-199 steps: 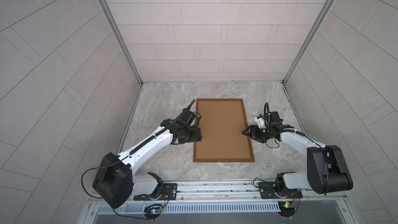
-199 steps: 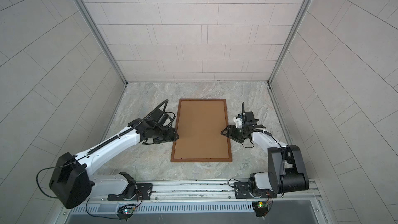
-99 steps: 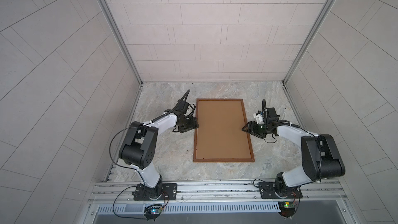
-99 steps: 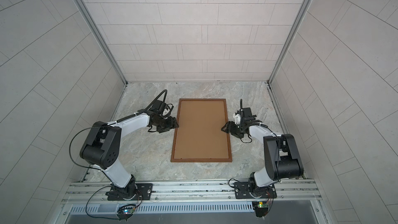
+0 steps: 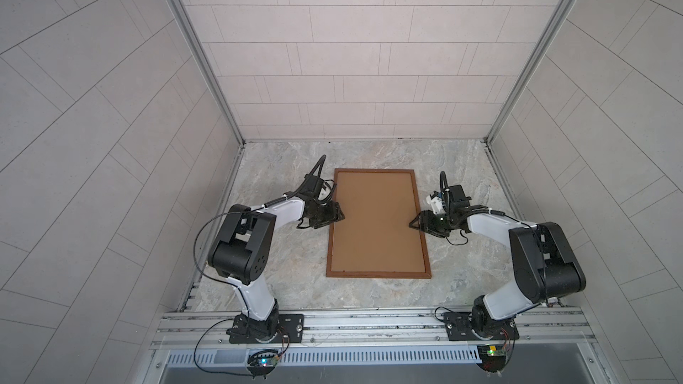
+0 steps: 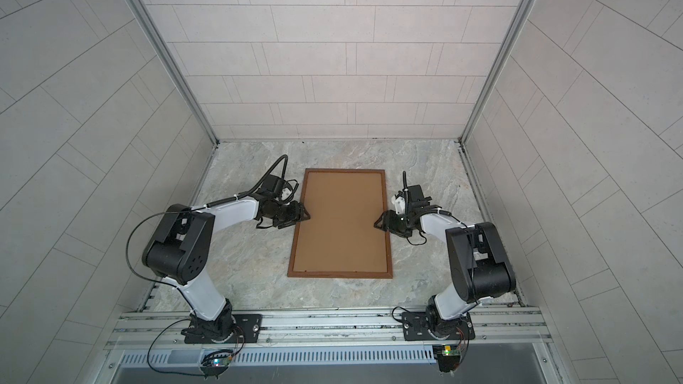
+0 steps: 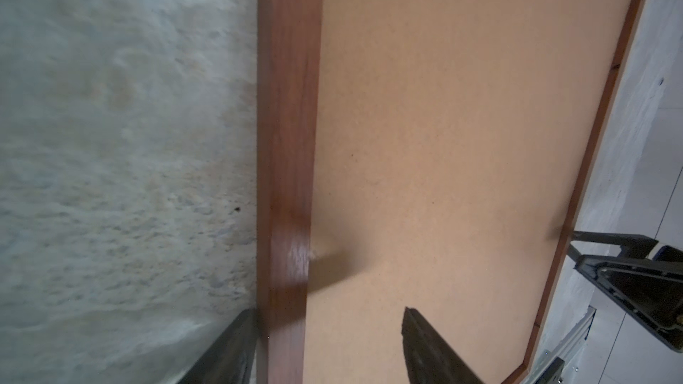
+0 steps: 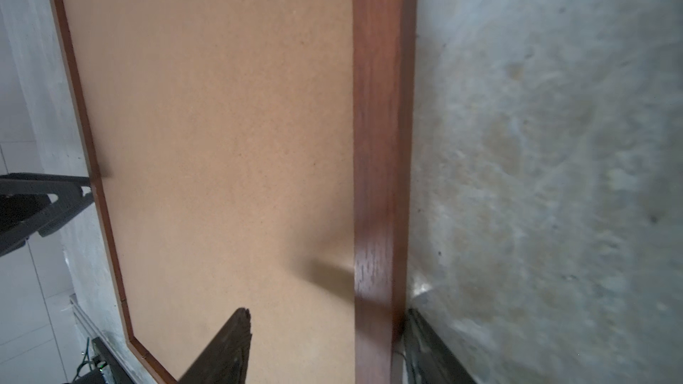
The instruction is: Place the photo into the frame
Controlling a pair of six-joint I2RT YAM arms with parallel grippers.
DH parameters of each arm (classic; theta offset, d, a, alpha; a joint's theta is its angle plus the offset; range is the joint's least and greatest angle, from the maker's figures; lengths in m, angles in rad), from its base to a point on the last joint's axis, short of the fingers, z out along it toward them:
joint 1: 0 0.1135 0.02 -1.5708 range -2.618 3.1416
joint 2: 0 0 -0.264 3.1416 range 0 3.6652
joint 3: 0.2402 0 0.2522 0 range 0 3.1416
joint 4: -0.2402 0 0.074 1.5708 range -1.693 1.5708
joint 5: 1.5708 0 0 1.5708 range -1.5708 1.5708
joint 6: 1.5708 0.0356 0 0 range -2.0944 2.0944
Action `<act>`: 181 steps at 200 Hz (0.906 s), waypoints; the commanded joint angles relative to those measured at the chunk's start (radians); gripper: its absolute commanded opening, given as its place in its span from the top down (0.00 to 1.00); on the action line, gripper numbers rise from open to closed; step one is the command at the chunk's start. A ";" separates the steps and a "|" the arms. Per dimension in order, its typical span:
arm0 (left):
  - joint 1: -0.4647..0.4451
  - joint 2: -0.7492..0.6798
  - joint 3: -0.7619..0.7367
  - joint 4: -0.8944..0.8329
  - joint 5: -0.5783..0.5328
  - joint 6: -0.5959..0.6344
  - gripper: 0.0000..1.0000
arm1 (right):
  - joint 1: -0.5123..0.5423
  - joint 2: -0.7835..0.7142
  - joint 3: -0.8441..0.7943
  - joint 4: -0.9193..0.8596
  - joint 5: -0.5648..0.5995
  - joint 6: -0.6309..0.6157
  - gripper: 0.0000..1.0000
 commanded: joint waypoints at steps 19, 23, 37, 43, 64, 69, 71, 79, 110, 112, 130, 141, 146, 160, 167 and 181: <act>-0.007 -0.132 -0.136 -0.001 0.025 -0.041 0.37 | 0.068 -0.045 -0.053 -0.045 -0.042 0.008 0.43; -0.008 -0.149 -0.149 -0.003 0.024 -0.047 0.37 | 0.073 -0.056 -0.061 -0.051 -0.042 0.011 0.43; -0.007 -0.208 -0.205 0.005 0.021 -0.073 0.38 | 0.088 -0.098 -0.091 -0.074 -0.039 0.019 0.43; -0.007 -0.227 -0.227 0.006 0.017 -0.085 0.38 | 0.095 -0.121 -0.107 -0.082 -0.035 0.022 0.43; -0.007 -0.291 -0.293 0.019 0.021 -0.120 0.38 | 0.114 -0.192 -0.179 -0.108 -0.024 0.043 0.44; -0.007 -0.302 -0.304 0.018 0.025 -0.127 0.38 | 0.117 -0.205 -0.189 -0.113 -0.022 0.048 0.44; -0.007 -0.307 -0.308 0.019 0.026 -0.130 0.38 | 0.119 -0.211 -0.193 -0.115 -0.020 0.049 0.44; -0.008 -0.325 -0.322 0.011 0.030 -0.139 0.38 | 0.122 -0.231 -0.202 -0.126 -0.014 0.052 0.44; -0.005 -0.417 -0.294 -0.179 -0.075 -0.074 0.38 | 0.122 -0.280 -0.176 -0.218 0.030 0.023 0.44; -0.006 -0.424 -0.286 -0.200 -0.086 -0.067 0.38 | 0.122 -0.284 -0.170 -0.226 0.034 0.021 0.44; -0.006 -0.463 -0.219 -0.357 -0.135 0.001 0.43 | 0.123 -0.318 -0.123 -0.295 0.068 0.002 0.46; -0.005 -0.469 -0.198 -0.406 -0.111 0.018 0.49 | 0.122 -0.339 -0.093 -0.323 0.080 -0.004 0.49; -0.006 -0.466 -0.198 -0.402 -0.081 0.020 0.54 | 0.122 -0.345 -0.080 -0.334 0.086 -0.008 0.50; -0.008 -0.442 -0.188 -0.423 -0.044 0.011 0.72 | 0.123 -0.359 -0.059 -0.361 0.097 -0.012 0.60; -0.009 -0.433 -0.189 -0.427 -0.035 0.011 0.78 | 0.123 -0.365 -0.052 -0.368 0.100 -0.013 0.64; -0.021 -0.433 -0.202 -0.424 -0.038 0.004 0.79 | 0.125 -0.374 -0.049 -0.368 0.099 -0.008 0.72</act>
